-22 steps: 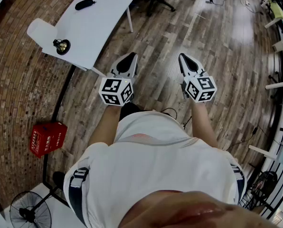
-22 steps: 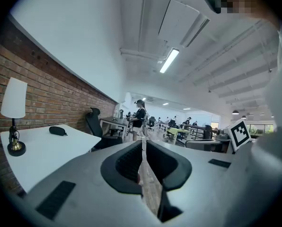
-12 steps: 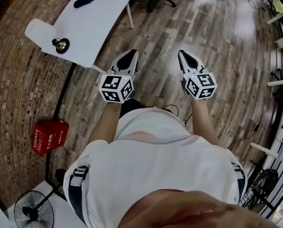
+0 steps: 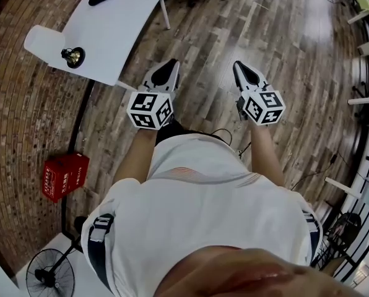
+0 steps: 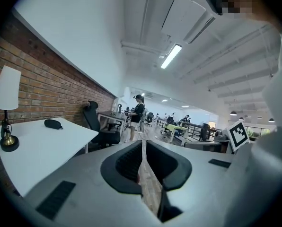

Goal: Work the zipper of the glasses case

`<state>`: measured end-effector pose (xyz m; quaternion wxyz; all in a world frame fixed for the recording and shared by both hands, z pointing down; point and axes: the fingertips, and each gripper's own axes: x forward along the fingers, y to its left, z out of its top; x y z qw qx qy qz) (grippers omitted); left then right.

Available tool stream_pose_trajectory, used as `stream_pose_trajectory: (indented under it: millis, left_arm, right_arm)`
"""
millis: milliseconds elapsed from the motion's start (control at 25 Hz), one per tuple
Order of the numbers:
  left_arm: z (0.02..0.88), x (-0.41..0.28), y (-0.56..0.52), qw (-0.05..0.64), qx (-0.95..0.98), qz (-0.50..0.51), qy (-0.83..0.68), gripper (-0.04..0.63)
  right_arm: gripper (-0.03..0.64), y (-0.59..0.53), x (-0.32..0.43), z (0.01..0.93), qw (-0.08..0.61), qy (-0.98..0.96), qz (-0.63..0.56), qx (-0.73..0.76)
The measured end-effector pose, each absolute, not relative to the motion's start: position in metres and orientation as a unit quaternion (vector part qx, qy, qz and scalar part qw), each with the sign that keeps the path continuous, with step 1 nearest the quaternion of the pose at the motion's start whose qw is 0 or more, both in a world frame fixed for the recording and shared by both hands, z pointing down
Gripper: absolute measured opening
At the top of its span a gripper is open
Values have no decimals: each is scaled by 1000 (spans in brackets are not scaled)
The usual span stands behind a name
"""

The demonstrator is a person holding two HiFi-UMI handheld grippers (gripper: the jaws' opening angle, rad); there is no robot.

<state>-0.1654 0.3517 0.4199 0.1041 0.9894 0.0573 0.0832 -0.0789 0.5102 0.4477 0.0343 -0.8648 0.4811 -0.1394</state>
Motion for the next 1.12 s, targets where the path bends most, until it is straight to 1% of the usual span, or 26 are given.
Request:
stream_pose_trajectory:
  millis: [240,520,720,960,1120]
  left_arm:
    - [430,-135,324,116,987,97,57,38]
    - [424,-81,243,128,987,88,34,38]
    - [408,-49,179,122,989,74,24,38]
    - [403,-35,105,122,991,63,-5,38]
    - [404,-38,65,136,989,56,-34,38]
  right_arm:
    - [52,479,-48,458,31,484,-156,-860]
    - [52,404,11,442,15,501,-139,-854]
    - [52,340,50,423,7,507,-130,-852]
    - [52,267,71,417,-7,528,-126,-840]
    - [52,222,76,416,-25,553,-128,-823]
